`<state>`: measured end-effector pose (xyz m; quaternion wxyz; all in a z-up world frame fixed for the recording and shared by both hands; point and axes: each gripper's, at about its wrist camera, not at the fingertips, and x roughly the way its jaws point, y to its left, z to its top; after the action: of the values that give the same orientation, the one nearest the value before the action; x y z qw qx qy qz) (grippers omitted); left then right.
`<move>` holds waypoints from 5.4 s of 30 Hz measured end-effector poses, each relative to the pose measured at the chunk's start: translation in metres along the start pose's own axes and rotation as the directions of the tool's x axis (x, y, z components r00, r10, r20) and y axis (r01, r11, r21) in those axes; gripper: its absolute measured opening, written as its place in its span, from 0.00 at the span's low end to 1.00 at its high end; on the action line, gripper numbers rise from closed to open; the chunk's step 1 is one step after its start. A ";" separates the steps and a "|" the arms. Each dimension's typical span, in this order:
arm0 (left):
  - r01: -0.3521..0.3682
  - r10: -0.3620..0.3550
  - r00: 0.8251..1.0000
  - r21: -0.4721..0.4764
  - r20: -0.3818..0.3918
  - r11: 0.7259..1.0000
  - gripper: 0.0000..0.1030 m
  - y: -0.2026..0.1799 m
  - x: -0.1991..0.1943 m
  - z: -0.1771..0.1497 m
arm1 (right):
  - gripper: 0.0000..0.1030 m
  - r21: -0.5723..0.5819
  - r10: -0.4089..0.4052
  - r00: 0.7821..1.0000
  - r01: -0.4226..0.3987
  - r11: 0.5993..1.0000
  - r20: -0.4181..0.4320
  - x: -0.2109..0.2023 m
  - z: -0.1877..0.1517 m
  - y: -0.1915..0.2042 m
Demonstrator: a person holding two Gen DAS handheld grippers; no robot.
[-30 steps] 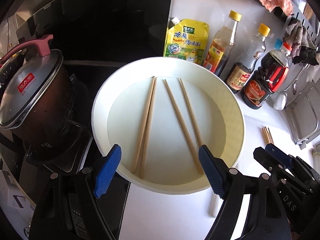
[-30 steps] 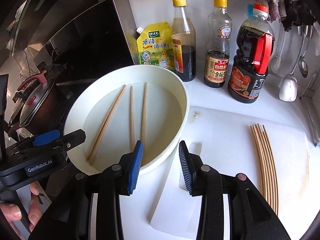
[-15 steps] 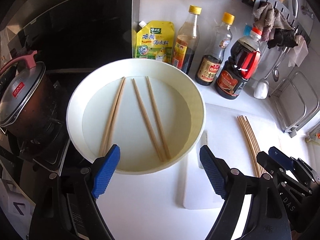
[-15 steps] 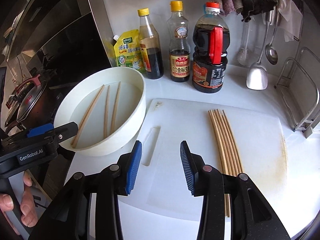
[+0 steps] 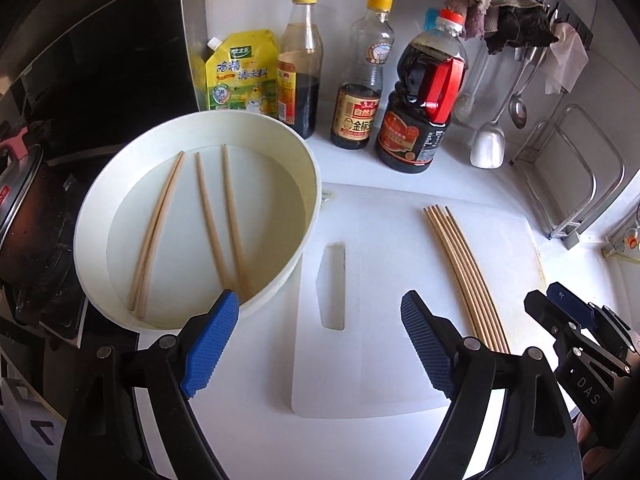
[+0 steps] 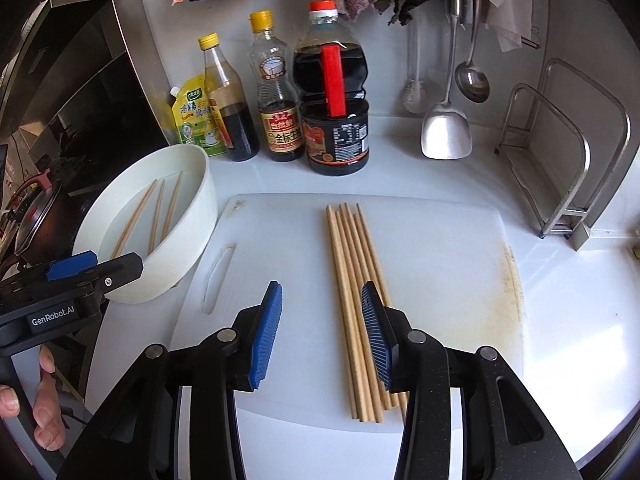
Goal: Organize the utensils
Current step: 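Move both grippers back toward the chopsticks on the cutting board, then lower both open grippers onto the chopstick bundle, separating single chopsticks, then close the left gripper on one chopstick while the right gripper grasps another, then carry both held chopsticks over the white water basin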
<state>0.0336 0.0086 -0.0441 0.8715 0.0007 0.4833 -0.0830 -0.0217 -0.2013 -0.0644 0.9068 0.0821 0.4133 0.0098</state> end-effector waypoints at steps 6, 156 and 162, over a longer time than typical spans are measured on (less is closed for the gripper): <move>0.015 -0.014 1.000 0.017 -0.018 1.000 0.80 -0.025 0.013 -0.003 | 0.41 0.022 -0.029 1.000 0.029 0.999 0.000 0.004 -0.006 -0.032; -0.106 0.111 0.992 -0.074 0.063 0.992 0.07 0.169 0.013 0.047 | 0.06 -0.234 0.267 0.964 -0.261 0.936 -0.005 0.088 0.081 0.216; -0.086 0.087 0.996 -0.075 0.003 0.993 0.07 0.183 0.047 0.051 | 0.06 -0.232 0.232 0.971 -0.241 0.942 -0.062 0.122 0.082 0.243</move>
<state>0.1276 0.1777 -0.0712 0.8752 -0.0113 0.4829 -0.0271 0.1322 0.0369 -0.0646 0.8952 0.0216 0.4116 0.1694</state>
